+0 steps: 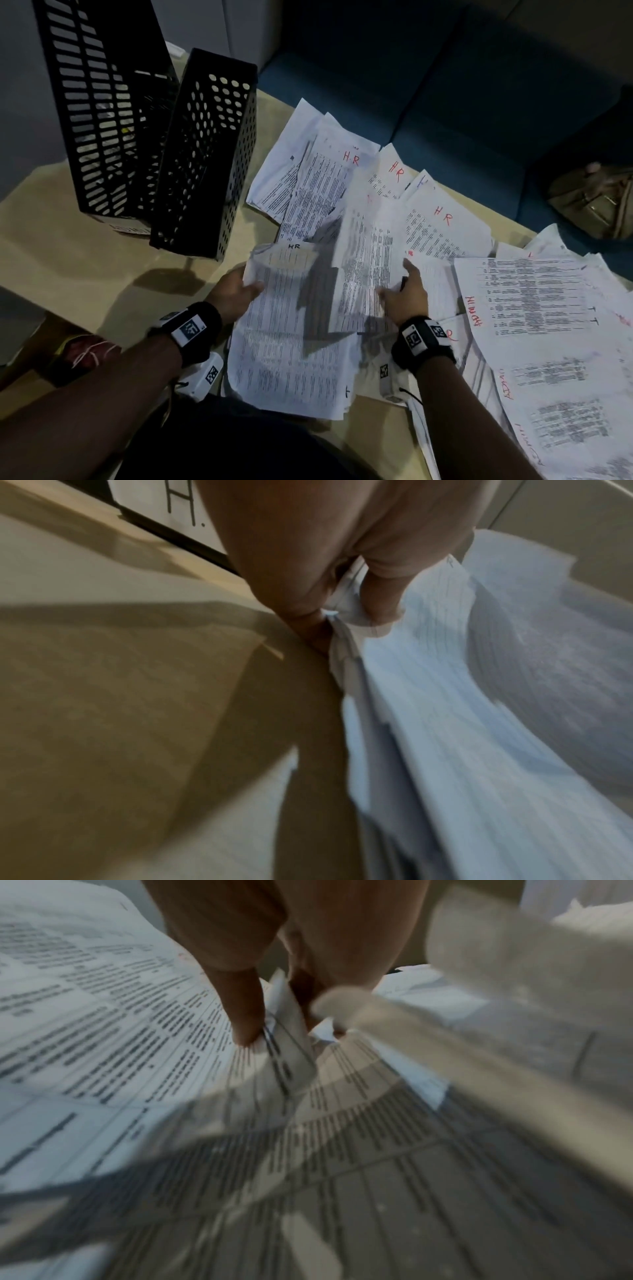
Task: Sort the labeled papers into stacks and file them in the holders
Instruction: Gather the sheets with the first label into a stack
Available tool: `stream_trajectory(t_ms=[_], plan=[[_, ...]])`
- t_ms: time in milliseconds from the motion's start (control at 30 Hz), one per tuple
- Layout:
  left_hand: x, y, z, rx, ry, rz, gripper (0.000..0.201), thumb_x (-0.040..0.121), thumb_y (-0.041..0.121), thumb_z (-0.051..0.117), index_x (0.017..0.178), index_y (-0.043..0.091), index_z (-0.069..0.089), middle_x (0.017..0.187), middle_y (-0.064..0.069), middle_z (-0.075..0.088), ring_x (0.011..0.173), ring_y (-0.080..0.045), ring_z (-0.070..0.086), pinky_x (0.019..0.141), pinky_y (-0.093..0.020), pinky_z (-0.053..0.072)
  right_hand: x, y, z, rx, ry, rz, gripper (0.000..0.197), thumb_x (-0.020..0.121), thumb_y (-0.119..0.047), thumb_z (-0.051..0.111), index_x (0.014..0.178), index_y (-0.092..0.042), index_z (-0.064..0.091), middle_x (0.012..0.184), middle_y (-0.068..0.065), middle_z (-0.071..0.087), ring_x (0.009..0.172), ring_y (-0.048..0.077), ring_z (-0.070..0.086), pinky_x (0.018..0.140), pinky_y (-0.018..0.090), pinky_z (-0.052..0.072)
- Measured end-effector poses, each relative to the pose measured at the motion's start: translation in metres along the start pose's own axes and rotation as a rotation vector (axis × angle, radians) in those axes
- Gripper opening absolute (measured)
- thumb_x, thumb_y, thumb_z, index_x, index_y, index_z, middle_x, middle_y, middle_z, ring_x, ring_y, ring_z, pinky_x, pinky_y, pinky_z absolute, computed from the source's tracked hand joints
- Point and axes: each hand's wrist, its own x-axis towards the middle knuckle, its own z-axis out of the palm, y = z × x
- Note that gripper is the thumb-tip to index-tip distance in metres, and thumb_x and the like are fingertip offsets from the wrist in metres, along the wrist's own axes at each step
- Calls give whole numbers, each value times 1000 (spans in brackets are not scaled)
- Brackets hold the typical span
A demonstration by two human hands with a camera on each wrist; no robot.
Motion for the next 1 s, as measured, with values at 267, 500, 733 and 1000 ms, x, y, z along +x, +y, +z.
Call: stream_trajectory(t_ms=[267, 500, 733, 1000], plan=[[-2, 1, 3, 70, 40, 37, 39, 98, 21, 51, 137, 17, 49, 126, -1, 60, 116, -21, 54, 97, -34, 40, 14, -4, -72, 53, 329, -18, 21, 91, -13, 54, 105, 1, 59, 93, 21, 64, 89, 28, 61, 73, 31, 42], [1, -2, 4, 146, 61, 50, 33, 98, 22, 53, 130, 18, 54, 123, -4, 64, 115, -26, 59, 100, -42, 45, 16, 26, -49, -492, 117, 171, 35, 88, -19, 53, 119, -3, 59, 125, 24, 55, 116, 38, 51, 98, 41, 44], [1, -6, 0, 201, 43, 81, 33, 97, 19, 51, 130, 17, 54, 126, -7, 63, 116, -27, 59, 101, -44, 45, 5, 38, -33, -486, 174, 188, 40, 88, -31, 50, 125, -16, 57, 140, 14, 45, 130, 32, 38, 107, 41, 31], [-2, -5, -2, 202, 32, 112, 37, 99, 24, 48, 136, 16, 50, 130, -8, 60, 119, -28, 56, 103, -47, 44, -1, 35, -45, -444, 254, 183, 40, 84, -30, 58, 122, -19, 62, 145, 14, 40, 133, 31, 37, 105, 44, 34]])
